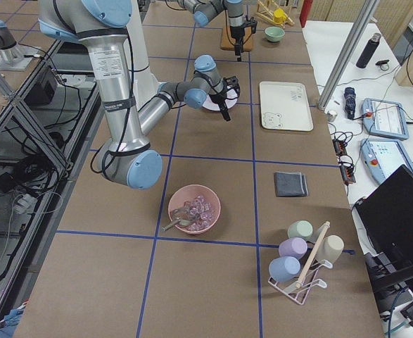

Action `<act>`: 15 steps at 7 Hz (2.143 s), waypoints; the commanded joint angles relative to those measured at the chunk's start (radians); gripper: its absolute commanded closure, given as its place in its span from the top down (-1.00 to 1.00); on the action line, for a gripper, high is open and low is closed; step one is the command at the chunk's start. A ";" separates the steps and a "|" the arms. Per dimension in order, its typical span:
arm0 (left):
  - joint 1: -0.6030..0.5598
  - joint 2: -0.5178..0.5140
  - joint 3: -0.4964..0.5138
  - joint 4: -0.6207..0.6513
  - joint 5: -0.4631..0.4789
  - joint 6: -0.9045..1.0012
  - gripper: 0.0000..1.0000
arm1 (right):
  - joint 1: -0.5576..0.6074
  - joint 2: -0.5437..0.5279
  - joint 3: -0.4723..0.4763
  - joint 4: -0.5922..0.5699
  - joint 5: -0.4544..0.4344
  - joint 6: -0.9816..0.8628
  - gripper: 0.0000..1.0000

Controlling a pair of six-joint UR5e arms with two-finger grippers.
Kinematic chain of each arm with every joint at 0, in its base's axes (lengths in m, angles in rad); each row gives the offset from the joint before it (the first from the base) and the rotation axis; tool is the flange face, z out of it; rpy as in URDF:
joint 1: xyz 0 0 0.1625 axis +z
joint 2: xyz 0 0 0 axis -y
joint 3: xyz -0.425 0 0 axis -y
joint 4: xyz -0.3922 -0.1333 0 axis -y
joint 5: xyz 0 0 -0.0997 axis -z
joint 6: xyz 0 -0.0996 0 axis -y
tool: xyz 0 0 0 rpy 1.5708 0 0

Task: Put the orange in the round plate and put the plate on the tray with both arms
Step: 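Release the orange and withdraw the left arm while the right gripper nears the plate, then grasp the rim of the white plate nearest the robot with the right gripper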

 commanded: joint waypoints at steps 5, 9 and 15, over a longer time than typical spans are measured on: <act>-0.788 0.317 0.345 0.110 -0.542 1.058 0.98 | -0.146 0.064 0.014 -0.002 -0.104 0.594 1.00; -0.873 0.491 0.373 -0.044 -0.443 1.105 0.98 | -0.287 0.082 0.017 0.010 -0.313 0.946 1.00; -0.873 0.537 0.346 -0.058 -0.433 1.103 0.98 | -0.475 0.128 -0.156 0.148 -0.576 1.193 0.88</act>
